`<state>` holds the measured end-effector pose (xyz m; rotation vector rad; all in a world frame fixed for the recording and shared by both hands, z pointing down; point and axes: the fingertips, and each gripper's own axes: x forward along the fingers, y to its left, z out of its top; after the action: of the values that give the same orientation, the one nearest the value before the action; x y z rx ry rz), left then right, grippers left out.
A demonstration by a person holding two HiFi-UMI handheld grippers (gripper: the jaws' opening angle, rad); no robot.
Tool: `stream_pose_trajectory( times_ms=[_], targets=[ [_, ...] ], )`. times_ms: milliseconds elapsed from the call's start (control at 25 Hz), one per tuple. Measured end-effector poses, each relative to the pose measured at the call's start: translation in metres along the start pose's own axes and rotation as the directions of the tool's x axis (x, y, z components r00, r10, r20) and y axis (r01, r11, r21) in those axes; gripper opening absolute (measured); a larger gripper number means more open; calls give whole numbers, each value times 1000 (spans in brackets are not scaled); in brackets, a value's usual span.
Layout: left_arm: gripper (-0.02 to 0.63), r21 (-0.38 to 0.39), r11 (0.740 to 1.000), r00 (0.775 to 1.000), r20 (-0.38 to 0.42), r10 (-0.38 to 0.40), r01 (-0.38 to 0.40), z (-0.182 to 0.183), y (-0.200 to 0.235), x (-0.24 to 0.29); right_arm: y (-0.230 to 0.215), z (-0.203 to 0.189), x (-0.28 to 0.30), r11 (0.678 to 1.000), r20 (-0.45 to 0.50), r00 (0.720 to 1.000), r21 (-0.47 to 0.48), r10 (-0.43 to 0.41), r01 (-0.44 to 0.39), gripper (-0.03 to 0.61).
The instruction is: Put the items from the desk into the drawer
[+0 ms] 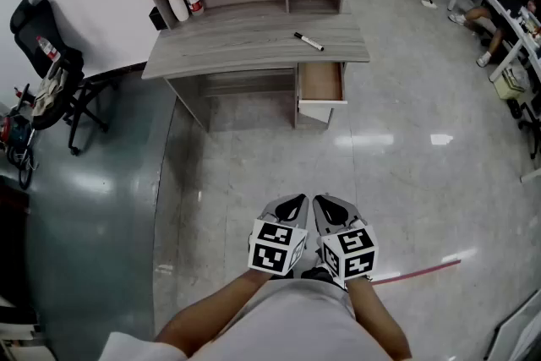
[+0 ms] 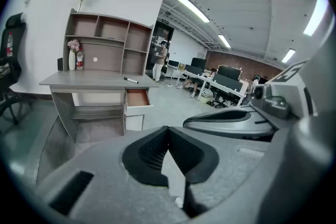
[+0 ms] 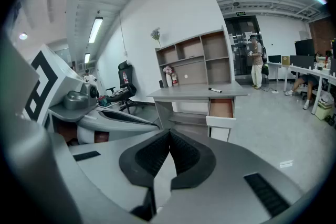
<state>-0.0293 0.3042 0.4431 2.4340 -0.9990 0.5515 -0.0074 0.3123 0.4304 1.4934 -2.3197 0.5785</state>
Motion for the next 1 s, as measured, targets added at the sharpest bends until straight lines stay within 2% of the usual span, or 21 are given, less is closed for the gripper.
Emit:
stream_pose_trajectory(
  times_ms=[200, 480, 800, 1000],
  targets=[
    [3, -16, 1000, 1000, 0, -26, 26, 0, 34, -17, 26, 7, 22, 1000, 3, 1000, 18, -24, 24, 2],
    [2, -19, 999, 999, 14, -49, 49, 0, 71, -32, 57, 15, 49, 999, -11, 999, -13, -39, 39, 2],
    [2, -17, 999, 999, 37, -31, 31, 8, 100, -43, 64, 29, 68, 999, 1, 999, -27, -38, 38, 2],
    [3, 26, 999, 997, 65, -43, 41, 18, 104, -39, 63, 35, 81, 998, 8, 1000, -46, -30, 30, 2]
  ],
)
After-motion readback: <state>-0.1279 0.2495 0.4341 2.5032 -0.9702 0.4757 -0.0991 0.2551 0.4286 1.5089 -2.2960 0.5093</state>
